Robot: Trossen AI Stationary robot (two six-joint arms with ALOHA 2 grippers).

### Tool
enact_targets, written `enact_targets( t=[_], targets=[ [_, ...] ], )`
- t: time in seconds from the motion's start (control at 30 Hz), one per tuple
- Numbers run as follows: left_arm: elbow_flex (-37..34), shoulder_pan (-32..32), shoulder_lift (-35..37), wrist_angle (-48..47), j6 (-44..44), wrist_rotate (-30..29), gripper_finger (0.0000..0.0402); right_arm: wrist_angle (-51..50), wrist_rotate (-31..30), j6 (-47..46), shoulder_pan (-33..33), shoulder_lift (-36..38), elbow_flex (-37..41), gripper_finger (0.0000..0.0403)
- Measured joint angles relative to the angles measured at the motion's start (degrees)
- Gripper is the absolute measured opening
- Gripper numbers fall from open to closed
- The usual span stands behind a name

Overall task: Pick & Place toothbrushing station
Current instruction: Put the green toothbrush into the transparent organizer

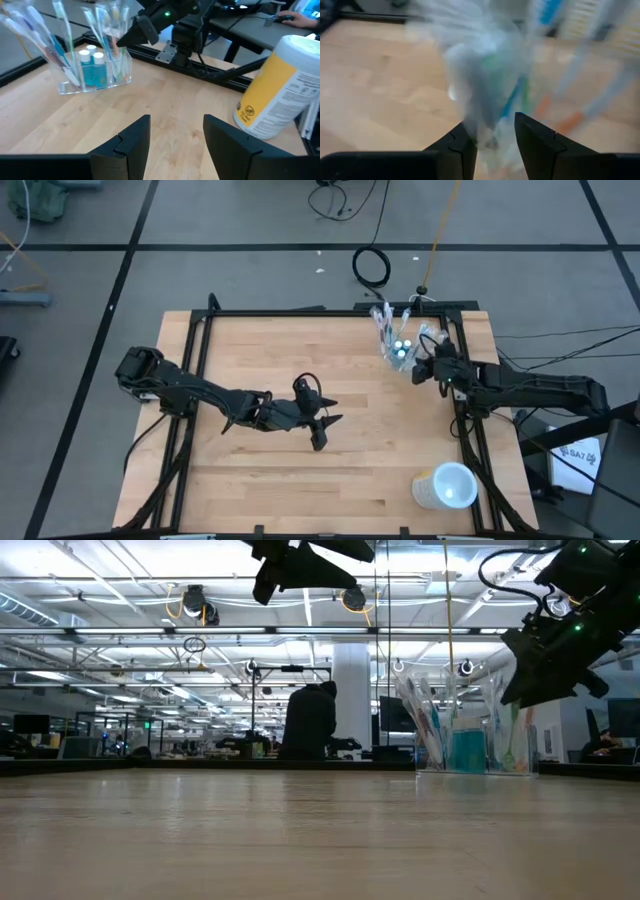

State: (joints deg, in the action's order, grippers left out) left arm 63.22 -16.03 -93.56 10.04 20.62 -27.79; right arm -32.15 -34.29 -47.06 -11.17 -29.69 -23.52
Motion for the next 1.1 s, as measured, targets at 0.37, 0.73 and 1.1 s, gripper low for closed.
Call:
enact_targets(
  t=[0.37,0.73,1.1],
  targets=[
    [0.0,-0.02,0.0,-0.04,-0.02,2.81,0.0186,-12.95,2.74,-8.1,0.01,0.22,-3.24,0.0118],
    [0.0,0.0,0.0,0.0,0.09,2.81,0.0186,-10.1,3.24,-6.76,0.01,-2.32,-3.22,0.0118],
    [-0.01,0.63,0.0,0.05,0.12,2.84,0.0186,-4.66,5.69,-1.93,-0.1,-7.01,-2.63,0.0118]
  ],
)
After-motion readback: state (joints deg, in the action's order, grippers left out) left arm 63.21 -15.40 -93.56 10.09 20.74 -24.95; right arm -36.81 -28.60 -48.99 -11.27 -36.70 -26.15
